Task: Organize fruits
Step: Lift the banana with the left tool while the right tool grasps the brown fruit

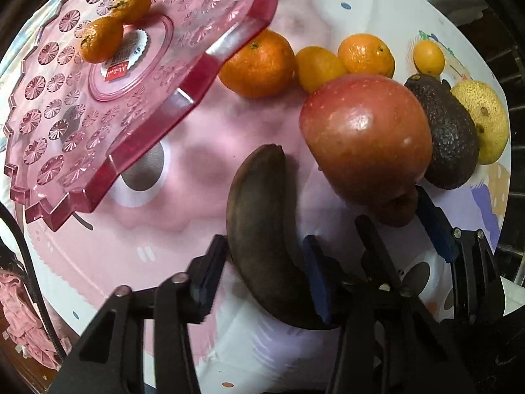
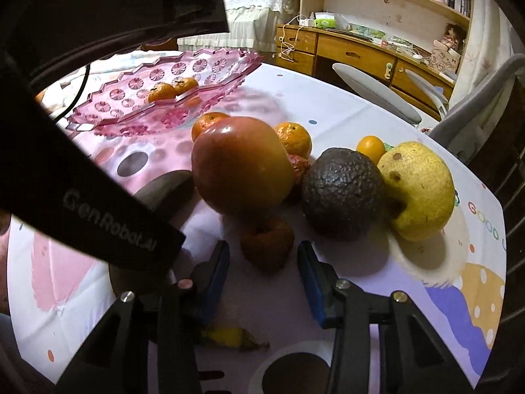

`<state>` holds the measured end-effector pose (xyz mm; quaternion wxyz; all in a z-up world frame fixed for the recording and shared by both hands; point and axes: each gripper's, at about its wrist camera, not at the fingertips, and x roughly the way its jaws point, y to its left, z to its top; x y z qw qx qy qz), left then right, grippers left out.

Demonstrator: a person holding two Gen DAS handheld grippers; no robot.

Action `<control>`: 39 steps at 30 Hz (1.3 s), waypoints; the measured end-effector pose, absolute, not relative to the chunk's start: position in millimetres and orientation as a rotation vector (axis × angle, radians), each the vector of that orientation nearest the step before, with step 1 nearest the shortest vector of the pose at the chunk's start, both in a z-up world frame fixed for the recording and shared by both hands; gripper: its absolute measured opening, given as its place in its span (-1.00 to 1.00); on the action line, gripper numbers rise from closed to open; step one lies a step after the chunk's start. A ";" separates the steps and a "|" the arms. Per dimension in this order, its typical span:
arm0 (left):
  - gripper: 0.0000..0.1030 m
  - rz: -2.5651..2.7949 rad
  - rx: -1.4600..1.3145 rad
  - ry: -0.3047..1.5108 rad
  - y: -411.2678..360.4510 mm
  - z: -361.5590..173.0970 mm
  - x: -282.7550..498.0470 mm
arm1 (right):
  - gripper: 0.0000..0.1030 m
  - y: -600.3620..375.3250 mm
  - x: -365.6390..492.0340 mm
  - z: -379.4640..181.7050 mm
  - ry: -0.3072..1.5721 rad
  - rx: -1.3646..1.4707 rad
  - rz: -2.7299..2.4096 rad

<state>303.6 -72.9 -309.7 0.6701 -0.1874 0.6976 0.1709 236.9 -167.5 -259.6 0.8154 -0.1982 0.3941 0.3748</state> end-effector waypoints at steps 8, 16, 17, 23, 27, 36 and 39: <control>-0.35 0.367 -0.446 1.549 -61.5 -303.2 289.7 | -0.38 -165.8 243.1 -259.3 0.861 -0.415 0.797; -0.44 0.323 -0.449 1.518 -56.5 -282.8 255.1 | -0.40 -169.7 235.5 -256.2 0.892 -0.441 0.790; -0.45 0.317 -0.450 1.515 -56.4 -280.8 250.8 | -0.40 -171.5 232.9 -254.5 0.894 -0.446 0.790; -0.46 0.275 -0.415 1.501 -57.4 -268.6 219.4 | -0.40 -182.8 215.4 -240.3 0.894 -0.466 0.782; -0.47 0.259 -0.391 1.497 -57.6 -258.5 194.2 | -0.40 -185.2 206.9 -229.4 0.890 -0.466 0.768; -0.47 0.220 -0.332 1.416 -53.8 -196.9 162.7 | -0.40 -182.4 180.5 -198.3 0.845 -0.434 0.727; -0.47 0.204 -0.321 1.378 -45.2 -172.0 160.6 | -0.40 -177.8 171.7 -179.9 0.810 -0.400 0.713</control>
